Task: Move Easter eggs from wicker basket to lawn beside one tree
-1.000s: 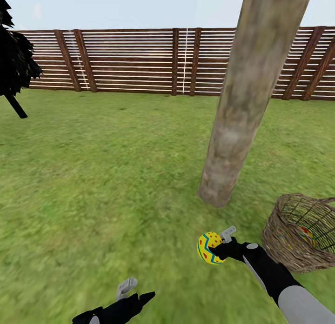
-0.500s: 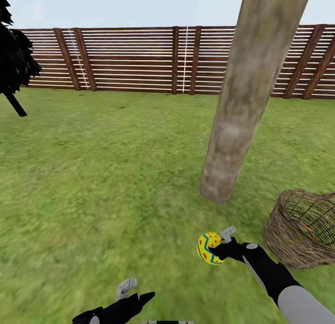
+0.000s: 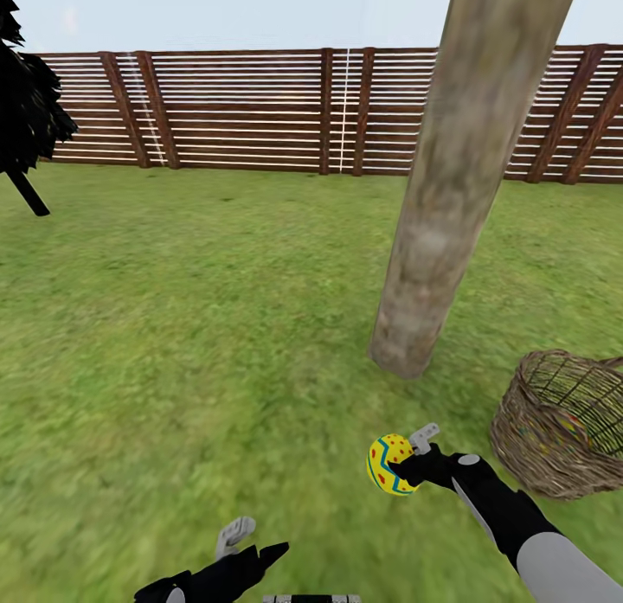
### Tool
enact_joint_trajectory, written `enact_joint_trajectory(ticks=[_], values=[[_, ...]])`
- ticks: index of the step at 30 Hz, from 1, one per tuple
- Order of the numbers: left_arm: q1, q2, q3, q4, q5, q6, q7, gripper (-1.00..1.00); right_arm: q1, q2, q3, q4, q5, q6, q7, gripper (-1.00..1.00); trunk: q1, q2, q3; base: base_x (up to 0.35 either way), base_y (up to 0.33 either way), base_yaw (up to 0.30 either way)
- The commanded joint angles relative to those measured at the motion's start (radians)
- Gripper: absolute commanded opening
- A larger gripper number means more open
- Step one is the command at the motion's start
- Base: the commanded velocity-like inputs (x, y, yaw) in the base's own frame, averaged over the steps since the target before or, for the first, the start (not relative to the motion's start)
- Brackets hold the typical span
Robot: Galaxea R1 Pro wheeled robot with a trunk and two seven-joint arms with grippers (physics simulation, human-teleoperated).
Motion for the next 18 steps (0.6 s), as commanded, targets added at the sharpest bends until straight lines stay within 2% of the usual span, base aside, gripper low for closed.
enact_joint_trajectory(ticks=[1,14,17,18], values=[[0.000,0.000,0.001,-0.001,0.008,0.008,0.001,1.00,0.000,-0.001,0.002,-0.002,0.003,0.005,0.002,-1.00,0.004,-0.008,-0.004,0.000,0.000,0.000],[0.000,0.000,0.001,0.000,0.008,0.008,0.004,1.00,0.000,0.000,0.002,-0.002,0.005,0.004,0.002,-1.00,0.054,-0.099,-0.045,0.000,0.000,0.000],[0.000,0.002,0.001,-0.005,0.012,0.009,-0.006,1.00,0.000,0.002,0.002,-0.002,0.007,0.004,0.002,-1.00,0.055,-0.099,-0.056,0.000,0.000,0.000],[0.000,0.006,0.000,-0.008,0.015,0.010,-0.028,1.00,0.000,0.003,0.002,-0.002,0.008,0.004,0.002,-1.00,0.055,-0.100,-0.060,0.000,0.000,0.000]])
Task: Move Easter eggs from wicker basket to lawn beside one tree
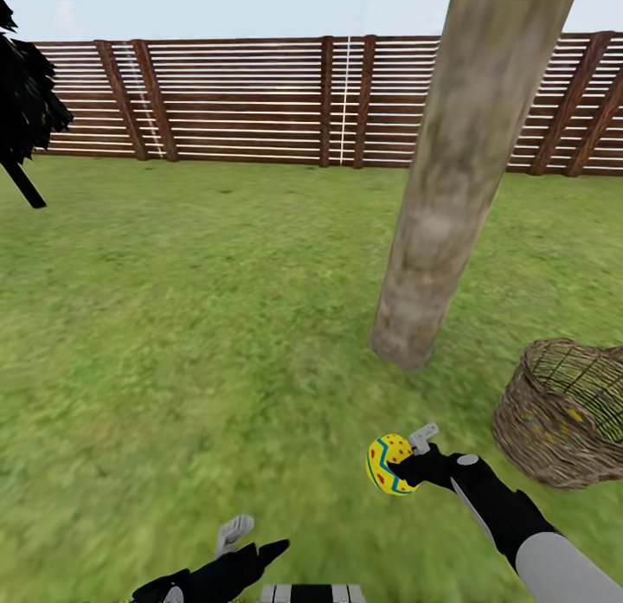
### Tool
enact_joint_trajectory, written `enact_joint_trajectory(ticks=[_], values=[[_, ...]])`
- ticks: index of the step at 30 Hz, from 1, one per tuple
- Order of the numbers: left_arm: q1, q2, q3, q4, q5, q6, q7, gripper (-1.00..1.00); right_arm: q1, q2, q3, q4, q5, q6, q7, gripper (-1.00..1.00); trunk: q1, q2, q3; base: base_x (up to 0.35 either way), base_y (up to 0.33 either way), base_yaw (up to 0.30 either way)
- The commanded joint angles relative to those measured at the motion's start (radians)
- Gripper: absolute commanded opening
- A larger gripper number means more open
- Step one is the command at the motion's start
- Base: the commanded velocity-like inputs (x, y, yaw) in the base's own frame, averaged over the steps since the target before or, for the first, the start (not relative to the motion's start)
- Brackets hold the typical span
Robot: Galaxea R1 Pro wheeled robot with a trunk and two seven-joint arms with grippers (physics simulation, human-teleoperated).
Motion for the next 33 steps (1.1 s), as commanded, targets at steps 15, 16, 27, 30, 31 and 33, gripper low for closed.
enact_joint_trajectory(ticks=[15,16,27,30,31,33], values=[[0.021,0.127,0.016,-0.004,0.057,0.014,-0.305,1.00,0.000,0.000,0.002,0.003,0.004,0.003,0.002,-1.00,0.000,-0.001,-0.005,0.000,0.000,0.000],[0.021,0.127,0.016,-0.004,0.058,0.014,-0.305,1.00,0.000,0.000,0.002,0.003,0.004,0.003,0.002,-1.00,0.000,-0.001,-0.005,0.000,0.000,0.000],[0.021,0.128,0.016,-0.003,0.058,0.014,-0.306,1.00,0.000,-0.001,0.001,0.003,0.004,0.004,0.002,1.00,0.000,-0.001,-0.005,0.000,0.000,0.000],[0.021,0.128,0.016,-0.004,0.058,0.014,-0.306,1.00,0.000,-0.001,0.001,0.003,0.005,0.004,0.002,1.00,0.000,-0.001,-0.005,0.000,0.000,0.000],[0.021,0.128,0.016,-0.004,0.058,0.014,-0.306,1.00,0.000,-0.001,0.002,0.003,0.004,0.004,0.002,1.00,0.000,-0.001,-0.005,0.000,0.000,0.000],[0.021,0.128,0.015,-0.003,0.058,0.014,-0.306,1.00,0.000,0.000,0.001,0.003,0.004,0.004,0.002,1.00,0.000,-0.001,-0.005,0.000,0.000,0.000]])
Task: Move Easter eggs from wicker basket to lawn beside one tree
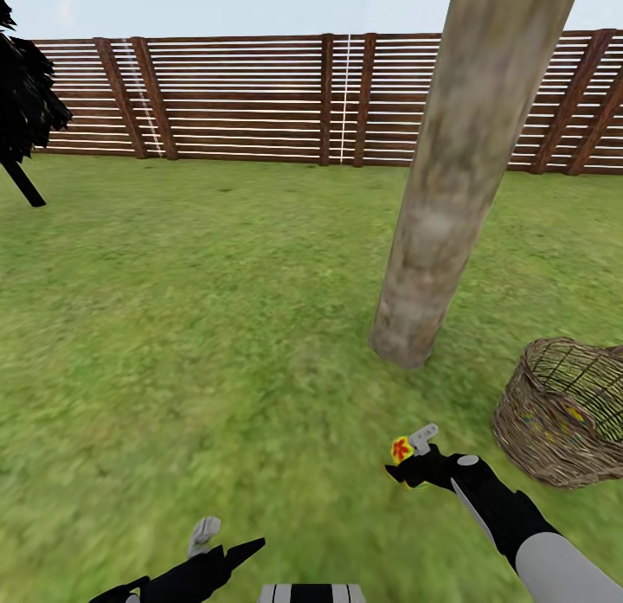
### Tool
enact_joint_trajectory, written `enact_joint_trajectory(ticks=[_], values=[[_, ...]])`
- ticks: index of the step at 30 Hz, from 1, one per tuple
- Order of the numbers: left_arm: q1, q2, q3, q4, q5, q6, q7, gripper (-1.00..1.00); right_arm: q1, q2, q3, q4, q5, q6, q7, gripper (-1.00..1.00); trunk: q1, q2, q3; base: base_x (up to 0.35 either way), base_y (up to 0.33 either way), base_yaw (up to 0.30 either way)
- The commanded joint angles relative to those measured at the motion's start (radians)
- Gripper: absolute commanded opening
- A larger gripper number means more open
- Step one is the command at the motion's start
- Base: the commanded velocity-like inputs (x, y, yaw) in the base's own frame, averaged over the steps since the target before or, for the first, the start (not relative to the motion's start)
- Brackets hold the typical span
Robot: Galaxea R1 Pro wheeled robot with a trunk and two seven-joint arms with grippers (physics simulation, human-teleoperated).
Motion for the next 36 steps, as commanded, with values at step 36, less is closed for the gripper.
enact_joint_trajectory(ticks=[36], values=[[0.000,-0.004,0.000,0.001,0.004,0.006,0.013,1.00,0.000,-0.001,0.001,-0.003,0.005,0.005,0.005,1.00,-0.075,0.134,0.078,0.000,0.000,0.000]])
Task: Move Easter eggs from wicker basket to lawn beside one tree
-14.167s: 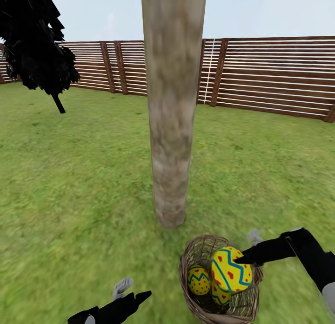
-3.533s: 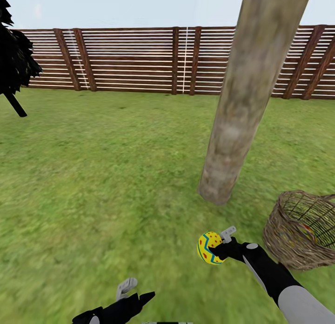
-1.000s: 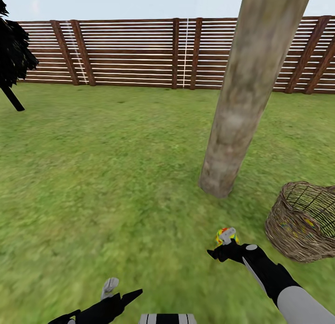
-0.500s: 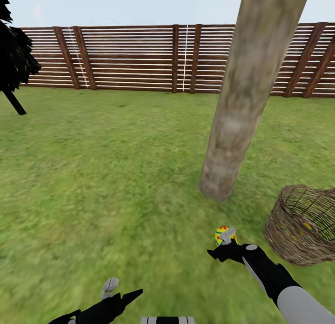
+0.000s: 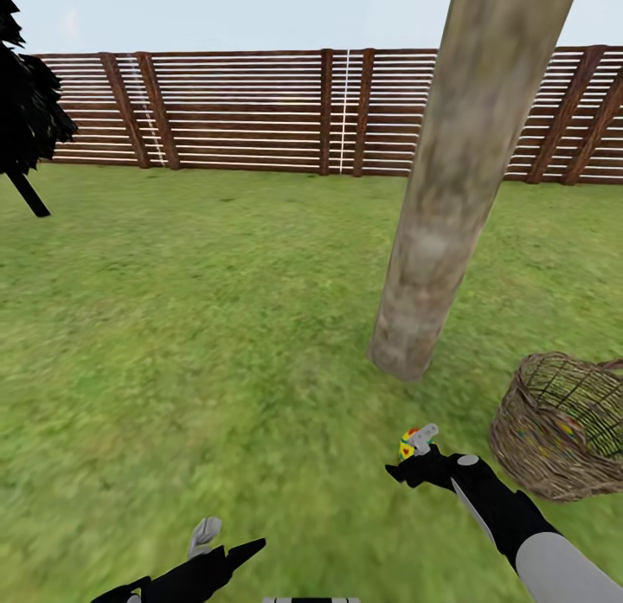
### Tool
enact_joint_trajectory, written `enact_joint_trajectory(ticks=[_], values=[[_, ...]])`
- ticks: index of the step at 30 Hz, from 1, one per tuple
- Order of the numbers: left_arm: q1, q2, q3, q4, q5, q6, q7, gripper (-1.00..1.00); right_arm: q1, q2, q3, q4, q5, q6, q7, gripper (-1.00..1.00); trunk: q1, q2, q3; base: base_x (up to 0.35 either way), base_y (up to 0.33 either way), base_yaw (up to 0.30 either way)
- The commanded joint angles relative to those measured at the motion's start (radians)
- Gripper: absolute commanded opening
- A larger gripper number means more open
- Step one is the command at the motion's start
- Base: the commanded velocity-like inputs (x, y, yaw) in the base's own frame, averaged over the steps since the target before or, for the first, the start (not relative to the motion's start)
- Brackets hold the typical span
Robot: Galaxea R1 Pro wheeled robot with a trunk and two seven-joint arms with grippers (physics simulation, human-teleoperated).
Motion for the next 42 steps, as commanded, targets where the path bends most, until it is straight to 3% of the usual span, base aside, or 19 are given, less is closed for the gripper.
enact_joint_trajectory(ticks=[1,12,18,20,24,30,42], values=[[0.000,0.000,-0.001,0.000,0.007,0.007,0.000,1.00,0.000,-0.001,0.001,-0.002,0.004,0.005,0.003,1.00,-0.004,0.007,0.002,0.000,0.000,0.000],[0.000,0.000,-0.001,0.000,0.007,0.007,0.000,1.00,0.000,-0.009,-0.005,-0.019,0.003,0.010,0.011,1.00,-0.046,0.084,0.037,0.000,0.000,0.000],[0.000,0.000,-0.001,0.000,0.007,0.007,0.000,1.00,0.000,-0.017,-0.010,-0.088,0.002,0.074,0.037,1.00,-0.069,0.126,0.056,0.000,0.000,0.000],[0.000,0.000,-0.001,0.000,0.007,0.007,0.000,1.00,0.000,-0.028,-0.013,-0.130,-0.001,0.117,0.059,1.00,-0.077,0.140,0.062,0.000,0.000,0.000],[0.000,0.000,-0.002,0.000,0.007,0.007,0.000,1.00,0.000,-0.091,-0.020,-0.239,-0.007,0.221,0.128,1.00,-0.092,0.168,0.074,0.000,0.000,0.000],[0.000,-0.001,-0.002,0.000,0.007,0.007,0.000,1.00,0.000,-0.101,-0.026,-0.265,-0.010,0.282,0.147,1.00,-0.115,0.210,0.093,0.000,0.000,0.000],[0.000,-0.001,-0.002,0.000,0.007,0.007,0.001,1.00,0.000,-0.181,-0.037,-0.369,-0.012,0.376,0.261,1.00,-0.161,0.294,0.131,0.000,0.000,0.000]])
